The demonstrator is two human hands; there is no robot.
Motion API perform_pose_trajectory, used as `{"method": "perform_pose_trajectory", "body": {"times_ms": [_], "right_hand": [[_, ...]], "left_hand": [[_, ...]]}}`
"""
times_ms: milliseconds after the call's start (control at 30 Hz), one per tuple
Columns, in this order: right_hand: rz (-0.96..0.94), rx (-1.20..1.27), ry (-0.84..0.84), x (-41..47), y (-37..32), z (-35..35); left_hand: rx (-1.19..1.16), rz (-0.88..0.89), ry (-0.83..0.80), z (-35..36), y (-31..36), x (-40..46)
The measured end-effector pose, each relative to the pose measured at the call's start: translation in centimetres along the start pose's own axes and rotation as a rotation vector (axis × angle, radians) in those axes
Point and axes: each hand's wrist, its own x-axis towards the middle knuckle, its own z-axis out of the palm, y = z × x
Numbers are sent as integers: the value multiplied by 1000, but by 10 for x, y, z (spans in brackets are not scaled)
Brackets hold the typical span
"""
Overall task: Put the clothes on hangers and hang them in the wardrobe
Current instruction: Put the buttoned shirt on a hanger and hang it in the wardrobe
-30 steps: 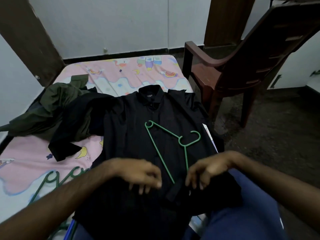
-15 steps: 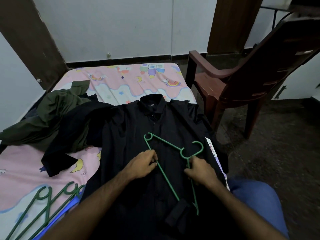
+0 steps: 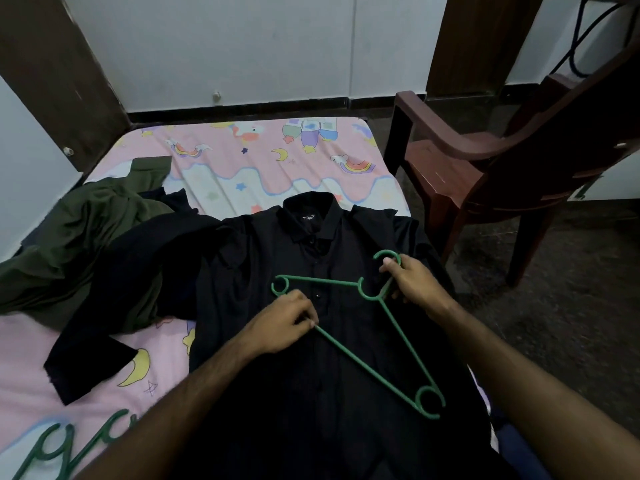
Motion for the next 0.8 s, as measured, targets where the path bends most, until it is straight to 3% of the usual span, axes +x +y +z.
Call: {"method": "perform_pose_trajectory", "body": {"times_ms": [67, 167, 233, 300, 400, 500, 600, 667, 733, 800], "right_hand": [[-67, -29, 21, 23, -6, -7], [-34, 173, -40, 56, -21, -20], [30, 320, -15, 80, -31, -28], [83, 515, 45, 108, -36, -33], [119, 875, 177, 151, -42, -32], [120, 1128, 300, 184, -51, -28], [73, 1238, 347, 206, -67, -23], [16, 1253, 330, 217, -83, -20], [-35, 1241, 296, 227, -104, -21], [-70, 1205, 262, 236, -127, -25]], "left_hand": [[23, 15, 179, -15, -18, 18], [-71, -44, 581, -41, -37, 49], [-200, -131, 853, -59, -46, 72], [-304, -301, 983, -69, -49, 93], [-104, -455, 805, -62, -48, 117], [161, -372, 552, -50, -44, 143], [269, -384, 336, -48, -34, 172], [324, -346, 318, -48, -27, 186], [150, -328, 377, -53, -22, 193], [-225, -334, 428, -57, -20, 196]]}}
